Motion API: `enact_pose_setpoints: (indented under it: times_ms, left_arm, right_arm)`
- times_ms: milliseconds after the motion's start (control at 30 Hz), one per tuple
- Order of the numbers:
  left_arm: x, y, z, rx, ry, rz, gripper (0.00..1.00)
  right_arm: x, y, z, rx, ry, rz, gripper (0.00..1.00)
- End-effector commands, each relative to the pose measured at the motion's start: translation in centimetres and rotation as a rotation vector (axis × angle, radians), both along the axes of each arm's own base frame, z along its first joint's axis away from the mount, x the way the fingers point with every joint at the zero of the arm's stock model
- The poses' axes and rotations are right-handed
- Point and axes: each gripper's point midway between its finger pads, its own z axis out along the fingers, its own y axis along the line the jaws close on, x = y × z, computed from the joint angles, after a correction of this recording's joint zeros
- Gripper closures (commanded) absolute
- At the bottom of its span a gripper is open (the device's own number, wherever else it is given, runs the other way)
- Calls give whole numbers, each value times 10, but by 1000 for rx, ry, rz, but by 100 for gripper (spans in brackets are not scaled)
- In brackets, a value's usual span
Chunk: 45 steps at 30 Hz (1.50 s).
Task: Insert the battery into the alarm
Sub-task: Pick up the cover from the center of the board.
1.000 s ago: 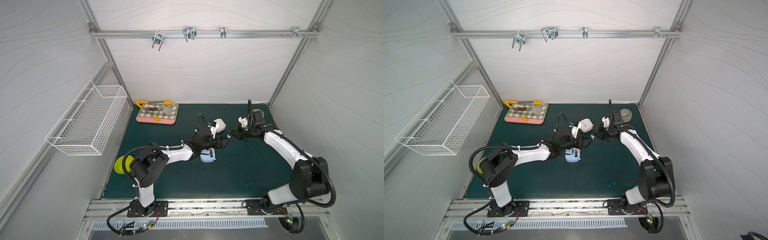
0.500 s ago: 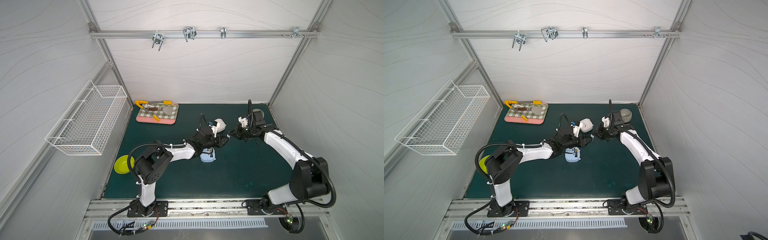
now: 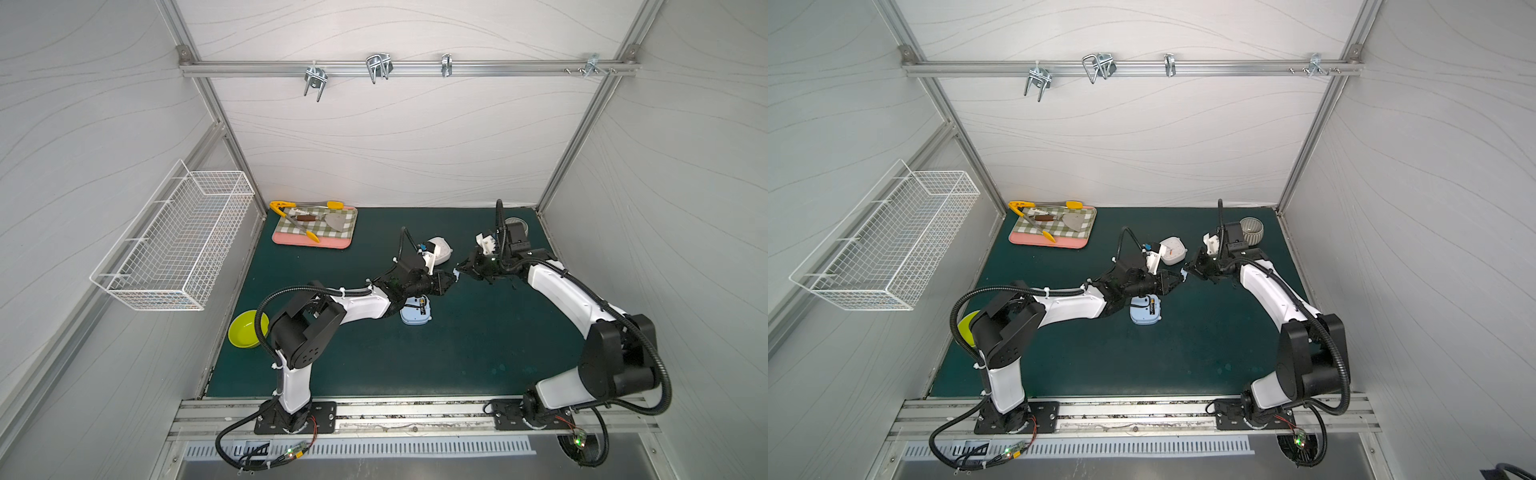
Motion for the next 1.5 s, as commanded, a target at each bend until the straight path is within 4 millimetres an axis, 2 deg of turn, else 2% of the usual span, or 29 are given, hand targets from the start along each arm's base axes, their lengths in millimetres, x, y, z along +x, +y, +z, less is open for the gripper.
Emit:
enact_pose_setpoints:
  times_ms: [0, 100, 267, 433, 600, 700, 800, 900, 1000, 1167, 1467]
  left_arm:
    - [6, -10, 20, -50, -43, -11, 93]
    - [6, -9, 18, -37, -53, -12, 100]
    - [1, -4, 14, 51, -167, -63, 100]
    - [13, 22, 15, 266, -517, -40, 100]
    - [35, 49, 25, 552, -839, 18, 100]
    - [33, 53, 31, 690, -1066, 25, 100]
    - [25, 45, 34, 800, -1296, -2, 100]
    - [23, 40, 41, 861, -1404, -12, 100]
    - [20, 35, 50, 880, -1473, -9, 100]
    - [15, 30, 51, 897, -1511, -18, 100]
    - [8, 26, 55, 906, -1558, -13, 100]
  right_arm:
    - [-3, 1, 8, 21, -17, 4, 93]
    - [-4, 0, 11, 22, -22, 7, 92]
    - [-6, -2, 20, 11, -56, 11, 68]
    - [-15, -18, 32, -42, -95, -47, 51]
    - [-23, -24, 43, -11, -73, -104, 42]
    - [-26, -19, 50, 51, -49, -114, 41]
    - [-27, -11, 59, 126, -29, -107, 42]
    - [-26, -8, 61, 161, -12, -113, 44]
    - [-25, -8, 59, 174, -4, -119, 45]
    - [-23, -7, 58, 181, 5, -121, 49]
    - [-18, -6, 51, 207, 45, -131, 65]
